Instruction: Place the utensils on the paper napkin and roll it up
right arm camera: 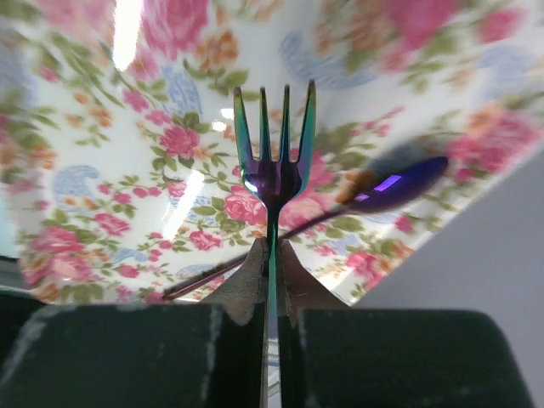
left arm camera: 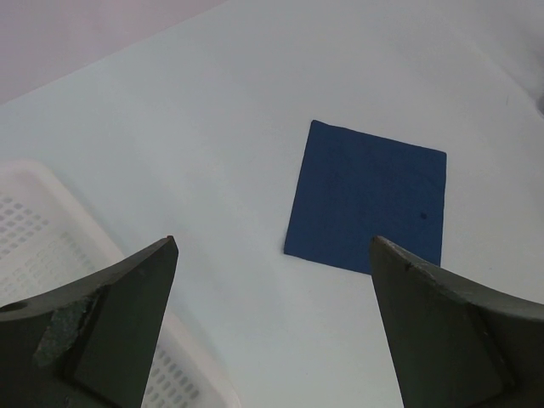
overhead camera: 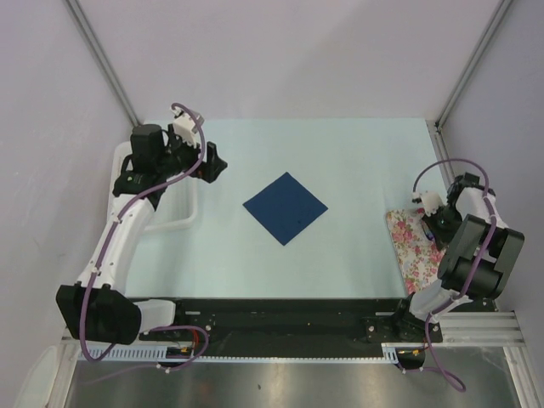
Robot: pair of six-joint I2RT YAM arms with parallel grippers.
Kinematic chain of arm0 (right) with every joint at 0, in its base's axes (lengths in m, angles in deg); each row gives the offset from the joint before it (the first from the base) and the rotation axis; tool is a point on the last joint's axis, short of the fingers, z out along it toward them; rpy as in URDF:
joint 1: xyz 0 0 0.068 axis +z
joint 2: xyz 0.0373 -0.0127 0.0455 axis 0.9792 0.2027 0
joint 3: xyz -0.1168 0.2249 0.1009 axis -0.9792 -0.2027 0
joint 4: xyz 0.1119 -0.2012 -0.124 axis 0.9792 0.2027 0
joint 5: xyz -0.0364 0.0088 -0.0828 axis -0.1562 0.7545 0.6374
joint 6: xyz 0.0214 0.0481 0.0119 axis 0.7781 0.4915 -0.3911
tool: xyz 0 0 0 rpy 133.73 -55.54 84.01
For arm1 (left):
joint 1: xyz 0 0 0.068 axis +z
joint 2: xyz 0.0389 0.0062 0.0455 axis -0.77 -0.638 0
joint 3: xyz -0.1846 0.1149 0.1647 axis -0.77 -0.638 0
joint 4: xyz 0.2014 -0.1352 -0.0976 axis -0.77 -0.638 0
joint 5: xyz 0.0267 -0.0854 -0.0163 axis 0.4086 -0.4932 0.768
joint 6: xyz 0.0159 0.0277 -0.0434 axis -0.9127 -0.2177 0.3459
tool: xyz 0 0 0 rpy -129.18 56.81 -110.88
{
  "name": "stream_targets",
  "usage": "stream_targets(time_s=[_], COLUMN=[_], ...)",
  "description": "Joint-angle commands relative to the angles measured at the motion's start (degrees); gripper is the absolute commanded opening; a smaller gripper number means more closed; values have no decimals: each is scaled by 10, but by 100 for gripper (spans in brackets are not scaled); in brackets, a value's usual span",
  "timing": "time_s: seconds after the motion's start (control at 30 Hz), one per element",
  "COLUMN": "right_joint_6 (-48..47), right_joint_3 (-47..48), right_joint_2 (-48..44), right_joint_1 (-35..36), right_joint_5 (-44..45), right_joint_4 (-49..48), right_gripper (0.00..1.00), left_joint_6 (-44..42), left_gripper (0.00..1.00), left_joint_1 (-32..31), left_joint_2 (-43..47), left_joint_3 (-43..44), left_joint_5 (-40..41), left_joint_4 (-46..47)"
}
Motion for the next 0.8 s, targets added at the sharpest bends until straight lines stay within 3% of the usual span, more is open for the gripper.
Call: stream_targets(time_s=[0.0,0.1,0.33,0.47,0.77], right_joint_6=[122,239,524,603,771], right_joint_3=[131,206,347,375,567], right_joint_2=[-44,-48,12,54,269], right_joint_1=[27,87,258,380,522], right_joint_5=[-67,-104,-142,-66,-1], right_joint_4=[101,120,82,52,13], right_gripper=[0,0,0,0,0], left_joint_6=[38,86,112,132,115], left_gripper=[100,100,100,100,100], left_joint_1=[-5,-5,-4,-2,-3], left_joint_2=[42,67,72,61,88], left_joint_3=[-16,-37,-31,-10,-58], left_joint_5=[47,121,187,207,217], left_joint_4=[42,65,21,-34,-53])
